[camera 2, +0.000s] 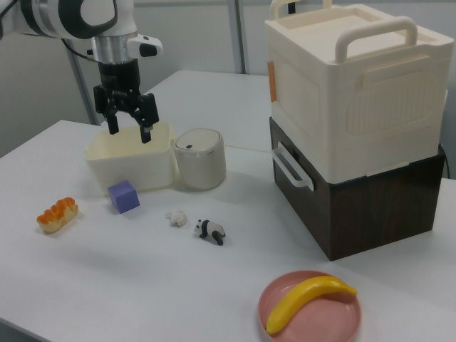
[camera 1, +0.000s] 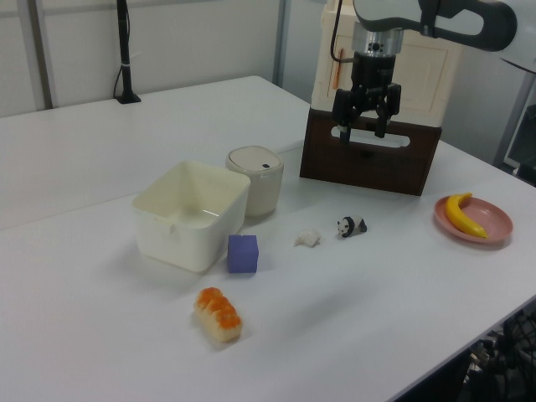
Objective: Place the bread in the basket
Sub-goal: 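Move the gripper from above the basket toward the orange bread piece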
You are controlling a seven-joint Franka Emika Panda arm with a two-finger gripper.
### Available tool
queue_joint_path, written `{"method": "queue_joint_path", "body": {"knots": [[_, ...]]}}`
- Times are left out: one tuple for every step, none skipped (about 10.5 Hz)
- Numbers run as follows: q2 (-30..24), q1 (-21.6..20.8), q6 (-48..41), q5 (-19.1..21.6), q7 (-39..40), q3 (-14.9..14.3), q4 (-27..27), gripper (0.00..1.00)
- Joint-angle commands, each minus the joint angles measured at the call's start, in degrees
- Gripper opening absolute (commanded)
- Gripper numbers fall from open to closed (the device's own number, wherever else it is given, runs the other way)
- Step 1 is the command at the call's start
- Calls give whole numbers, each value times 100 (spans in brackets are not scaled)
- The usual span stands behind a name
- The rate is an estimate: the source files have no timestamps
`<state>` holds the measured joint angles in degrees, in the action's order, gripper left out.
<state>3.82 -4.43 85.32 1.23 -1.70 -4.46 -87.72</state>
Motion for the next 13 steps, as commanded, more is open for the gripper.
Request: {"method": "queue_joint_path", "body": {"knots": [[-110, 30, -122, 349, 213, -81, 70, 100], [-101, 22, -104, 360, 214, -81, 71, 100], [-101, 30, -104, 360, 206, -81, 71, 100], [-110, 22, -104, 360, 206, -81, 71, 100], [-101, 13, -104, 360, 206, -81, 71, 100], [-101, 4, -104, 360, 197, -73, 71, 100], [-101, 4, -104, 369, 197, -73, 71, 100], [-101, 21, -78, 404, 205, -73, 71, 100], [-84, 22, -69, 413, 206, -73, 71, 100], [-75, 4, -69, 422, 206, -73, 63, 100], [-75, -13, -69, 422, 206, -20, 45, 100], [-66, -31, -69, 422, 197, 6, 19, 100], [-48, -92, -69, 422, 197, 7, -8, 100]]}}
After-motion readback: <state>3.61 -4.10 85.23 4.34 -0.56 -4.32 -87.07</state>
